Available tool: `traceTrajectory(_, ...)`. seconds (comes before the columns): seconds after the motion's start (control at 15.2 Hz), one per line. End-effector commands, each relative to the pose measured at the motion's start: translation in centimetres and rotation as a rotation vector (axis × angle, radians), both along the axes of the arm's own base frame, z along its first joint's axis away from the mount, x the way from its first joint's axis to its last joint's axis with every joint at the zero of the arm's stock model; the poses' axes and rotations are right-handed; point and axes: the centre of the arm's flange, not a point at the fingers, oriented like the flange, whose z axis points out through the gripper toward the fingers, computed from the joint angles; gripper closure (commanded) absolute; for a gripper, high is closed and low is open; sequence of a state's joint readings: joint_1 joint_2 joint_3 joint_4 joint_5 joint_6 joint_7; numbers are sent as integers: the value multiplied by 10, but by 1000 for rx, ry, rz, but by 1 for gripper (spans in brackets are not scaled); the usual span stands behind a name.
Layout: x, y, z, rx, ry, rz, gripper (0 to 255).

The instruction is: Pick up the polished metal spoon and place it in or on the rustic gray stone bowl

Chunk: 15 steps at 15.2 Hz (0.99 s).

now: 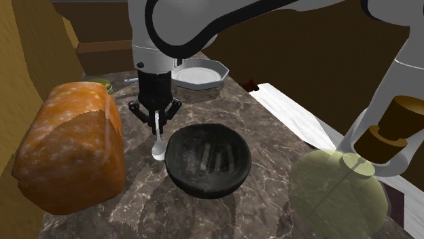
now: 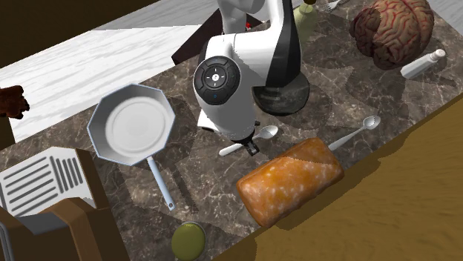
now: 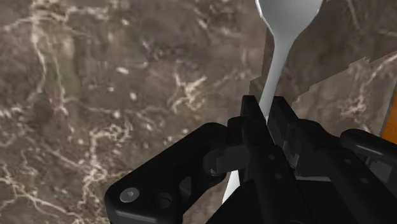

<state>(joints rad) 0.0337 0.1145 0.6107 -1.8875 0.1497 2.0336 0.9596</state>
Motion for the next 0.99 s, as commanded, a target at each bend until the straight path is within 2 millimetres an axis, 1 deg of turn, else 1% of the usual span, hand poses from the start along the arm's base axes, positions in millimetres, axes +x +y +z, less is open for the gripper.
traceTrajectory(0.0, 0, 0, -1, 0, 2, 1, 255)
traceTrajectory(0.33, 0, 1, -1, 0, 2, 1, 255)
traceTrajectory(0.92, 0, 1, 46, 0, 2, 1, 255)
